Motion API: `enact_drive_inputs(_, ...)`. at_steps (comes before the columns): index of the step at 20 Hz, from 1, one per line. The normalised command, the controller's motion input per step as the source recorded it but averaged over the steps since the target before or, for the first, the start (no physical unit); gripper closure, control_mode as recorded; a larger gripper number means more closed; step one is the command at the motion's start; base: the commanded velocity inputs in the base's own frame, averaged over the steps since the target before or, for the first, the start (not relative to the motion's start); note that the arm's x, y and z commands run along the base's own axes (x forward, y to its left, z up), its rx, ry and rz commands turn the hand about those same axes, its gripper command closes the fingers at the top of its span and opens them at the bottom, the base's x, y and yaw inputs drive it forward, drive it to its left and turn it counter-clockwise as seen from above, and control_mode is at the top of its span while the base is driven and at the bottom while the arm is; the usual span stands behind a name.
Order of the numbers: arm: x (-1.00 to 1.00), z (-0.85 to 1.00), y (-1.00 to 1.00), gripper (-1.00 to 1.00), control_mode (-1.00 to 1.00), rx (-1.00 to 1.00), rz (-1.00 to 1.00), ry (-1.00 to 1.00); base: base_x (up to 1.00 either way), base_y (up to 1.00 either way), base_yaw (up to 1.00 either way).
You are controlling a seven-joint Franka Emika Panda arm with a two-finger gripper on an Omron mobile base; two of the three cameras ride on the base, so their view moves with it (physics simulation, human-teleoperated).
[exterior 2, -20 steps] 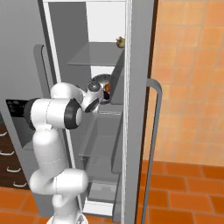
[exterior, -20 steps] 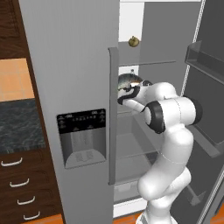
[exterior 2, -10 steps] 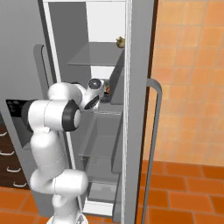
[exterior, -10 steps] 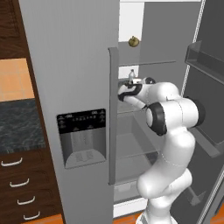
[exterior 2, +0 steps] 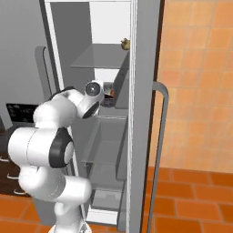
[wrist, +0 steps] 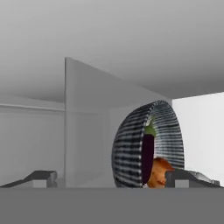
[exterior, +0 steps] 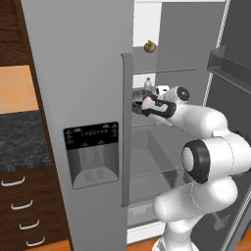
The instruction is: Pick the chicken drumstick and eggplant from their plates and place them in the bowl. Then put the bowl in the fridge.
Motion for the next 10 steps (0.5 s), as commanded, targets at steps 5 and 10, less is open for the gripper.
enact_drive_inputs(5,-0.99,0.9,0.01,-1.0,-1.0,-0.02,0.0,0.2,0.0,0.0,0.0)
enact_drive_inputs(10,-1.0,0.65,0.02,-1.0,-1.0,-0.01,0.0,0.23,0.0,0.0,0.0)
